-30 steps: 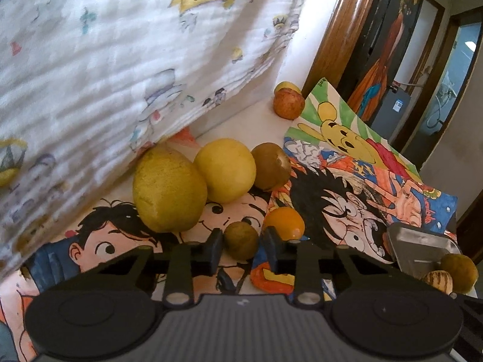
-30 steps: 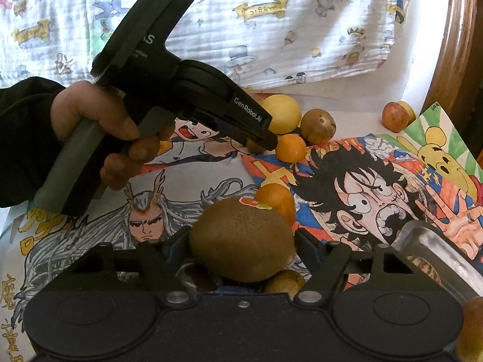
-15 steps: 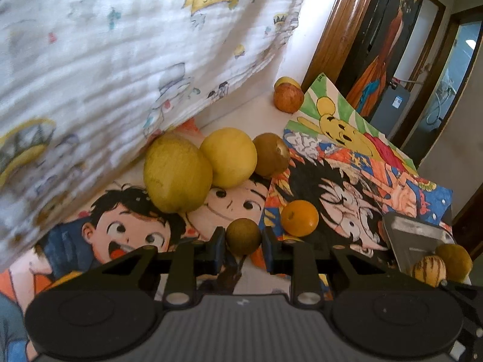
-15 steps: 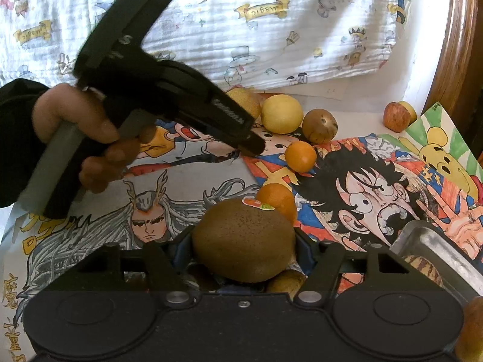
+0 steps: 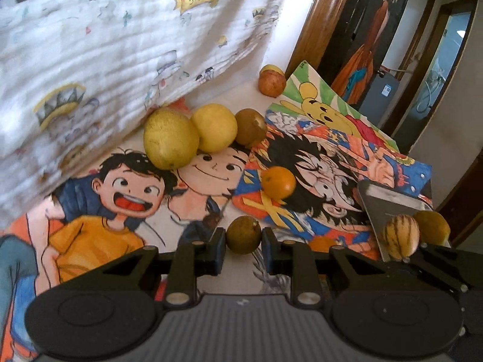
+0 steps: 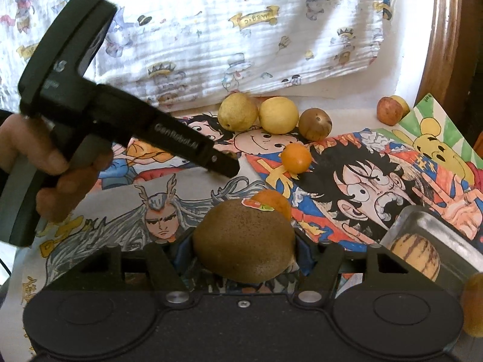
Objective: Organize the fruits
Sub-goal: 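Grasp the small brown fruit with the left tool while the right tool grasps the large kiwi, then lower the small brown fruit onto the tray with the left tool while the right tool sets the kiwi down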
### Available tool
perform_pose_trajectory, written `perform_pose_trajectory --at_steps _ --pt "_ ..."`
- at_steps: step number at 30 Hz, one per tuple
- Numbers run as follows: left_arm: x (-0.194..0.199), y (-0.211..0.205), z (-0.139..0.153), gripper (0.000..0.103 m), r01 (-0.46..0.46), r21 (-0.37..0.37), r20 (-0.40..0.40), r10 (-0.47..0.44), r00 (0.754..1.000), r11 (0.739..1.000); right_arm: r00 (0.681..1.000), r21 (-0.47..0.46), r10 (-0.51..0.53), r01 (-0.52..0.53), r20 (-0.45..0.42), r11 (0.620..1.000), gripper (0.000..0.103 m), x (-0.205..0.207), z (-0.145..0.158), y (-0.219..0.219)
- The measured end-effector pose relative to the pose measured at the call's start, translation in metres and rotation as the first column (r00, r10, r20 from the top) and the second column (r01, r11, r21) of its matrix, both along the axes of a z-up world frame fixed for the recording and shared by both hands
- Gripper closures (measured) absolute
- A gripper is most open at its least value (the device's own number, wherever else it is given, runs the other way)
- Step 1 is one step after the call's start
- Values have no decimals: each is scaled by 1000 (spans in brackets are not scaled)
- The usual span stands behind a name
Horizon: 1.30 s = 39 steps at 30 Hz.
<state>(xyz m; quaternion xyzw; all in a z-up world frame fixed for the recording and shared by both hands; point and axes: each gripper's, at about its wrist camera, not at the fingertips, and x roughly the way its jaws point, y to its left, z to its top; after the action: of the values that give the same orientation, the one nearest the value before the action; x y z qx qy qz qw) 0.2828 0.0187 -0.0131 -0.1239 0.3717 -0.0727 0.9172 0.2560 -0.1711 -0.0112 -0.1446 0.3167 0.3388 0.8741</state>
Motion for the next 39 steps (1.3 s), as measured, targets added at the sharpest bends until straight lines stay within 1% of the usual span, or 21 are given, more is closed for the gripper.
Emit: perform_pose_trajectory --at_steps 7,11,14,20,27,32,39 --pt "-22 -8 9 76 -10 -11 11 10 1000 1000 999 64 -47 46 13 997 36 -17 12 -14" --pt "-31 -18 13 76 -9 -15 15 9 1000 1000 995 112 -97 93 37 989 36 -27 27 -32" --pt "-36 -29 18 76 7 -23 21 -6 1000 1000 987 130 -149 141 53 981 36 -33 35 -50" --pt "-44 -62 24 76 70 -37 41 -68 997 997 961 134 -266 255 70 958 36 -44 40 -93" --pt "-46 -106 24 76 172 -50 61 -169 984 984 915 130 -399 390 53 912 36 -44 31 -140" --pt "-47 -134 22 76 248 -34 72 -245 967 968 895 120 -442 434 54 893 36 -39 25 -161" --pt "-46 -159 10 76 317 5 56 -317 947 948 885 113 -463 456 44 883 36 -26 17 -176"
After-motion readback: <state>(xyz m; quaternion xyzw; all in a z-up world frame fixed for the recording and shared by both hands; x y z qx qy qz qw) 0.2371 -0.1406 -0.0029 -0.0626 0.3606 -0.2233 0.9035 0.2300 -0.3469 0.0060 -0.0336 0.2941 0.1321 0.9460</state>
